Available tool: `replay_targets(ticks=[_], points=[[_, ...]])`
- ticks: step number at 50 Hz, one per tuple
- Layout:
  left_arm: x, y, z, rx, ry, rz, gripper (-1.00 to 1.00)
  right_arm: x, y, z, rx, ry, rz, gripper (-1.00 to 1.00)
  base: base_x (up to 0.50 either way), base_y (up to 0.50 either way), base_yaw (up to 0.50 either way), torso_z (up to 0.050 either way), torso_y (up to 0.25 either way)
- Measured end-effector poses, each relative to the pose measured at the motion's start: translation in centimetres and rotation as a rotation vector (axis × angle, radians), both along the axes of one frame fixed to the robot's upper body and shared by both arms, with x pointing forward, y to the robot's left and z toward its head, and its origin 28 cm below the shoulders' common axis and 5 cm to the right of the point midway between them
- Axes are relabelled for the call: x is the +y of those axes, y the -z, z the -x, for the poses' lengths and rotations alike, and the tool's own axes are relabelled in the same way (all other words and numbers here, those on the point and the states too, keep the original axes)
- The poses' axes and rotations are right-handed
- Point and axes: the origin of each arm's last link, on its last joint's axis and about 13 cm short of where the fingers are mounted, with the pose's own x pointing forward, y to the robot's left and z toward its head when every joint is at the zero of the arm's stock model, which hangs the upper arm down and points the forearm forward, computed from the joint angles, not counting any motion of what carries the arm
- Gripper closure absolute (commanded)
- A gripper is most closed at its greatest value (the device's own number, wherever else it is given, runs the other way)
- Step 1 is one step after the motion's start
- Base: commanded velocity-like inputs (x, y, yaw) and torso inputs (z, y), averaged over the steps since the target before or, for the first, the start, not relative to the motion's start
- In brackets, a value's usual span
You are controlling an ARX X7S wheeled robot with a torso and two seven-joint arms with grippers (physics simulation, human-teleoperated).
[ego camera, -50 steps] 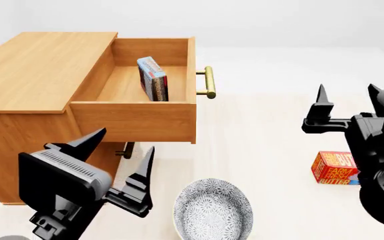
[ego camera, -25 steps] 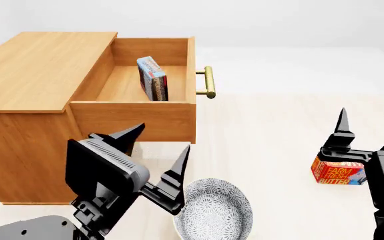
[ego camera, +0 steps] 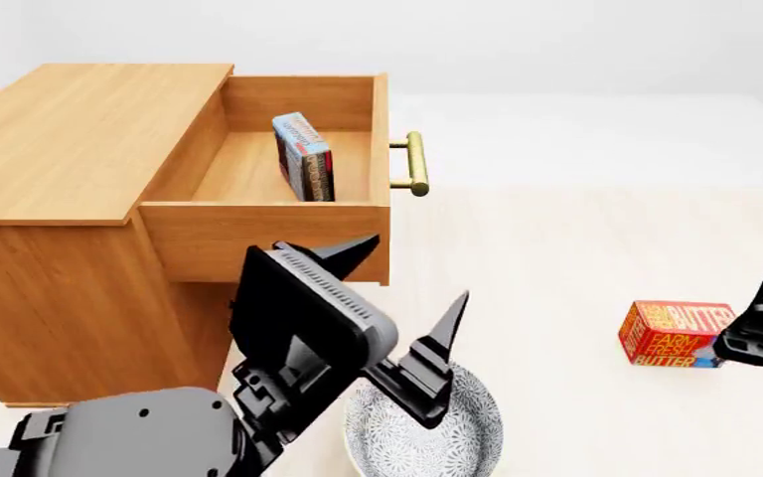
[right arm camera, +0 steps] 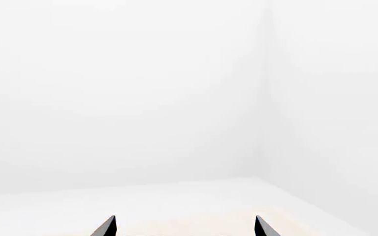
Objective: Put the chocolate pudding in the top drawer of the cabinet and close it.
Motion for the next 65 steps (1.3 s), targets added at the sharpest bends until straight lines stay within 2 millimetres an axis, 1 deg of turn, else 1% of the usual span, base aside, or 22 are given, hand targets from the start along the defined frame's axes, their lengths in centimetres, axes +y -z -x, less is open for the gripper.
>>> replay_targets(ticks=[7,18,29,43,55,65], points=[[-1.7,-0.8,-1.1,0.010,0.045,-0.006,-1.00,-0.3,0.1,0.4,0.003,0.018,-0.003,-1.00,0.00,0.00,0.00,0.000,0.000],[-4.4,-2.0,-3.6,0.055,0.077,-0.020,-1.00,-0.7,0.6,0.4,0.018,0.033,-0.011,-1.00,0.00,0.00,0.00,0.000,0.000],[-6.7,-2.7,-5.1,0.100,0.101,-0.030,-1.00,-0.9,1.0,0.4,0.029,0.039,-0.016,-1.00,0.00,0.00,0.00,0.000,0.000],[-8.0,-2.3,-7.3,0.153,0.092,-0.047,-1.00,-0.8,1.4,-0.2,0.041,0.038,-0.020,-1.00,0.00,0.00,0.00,0.000,0.000],[-9.0,-2.1,-8.1,0.166,0.107,-0.066,-1.00,-0.6,1.7,-0.7,0.050,0.034,-0.021,-1.00,0.00,0.00,0.00,0.000,0.000],[-9.4,-1.7,-8.4,0.180,0.108,-0.089,-1.00,-0.7,1.9,-0.8,0.054,0.033,-0.025,-1.00,0.00,0.00,0.00,0.000,0.000]])
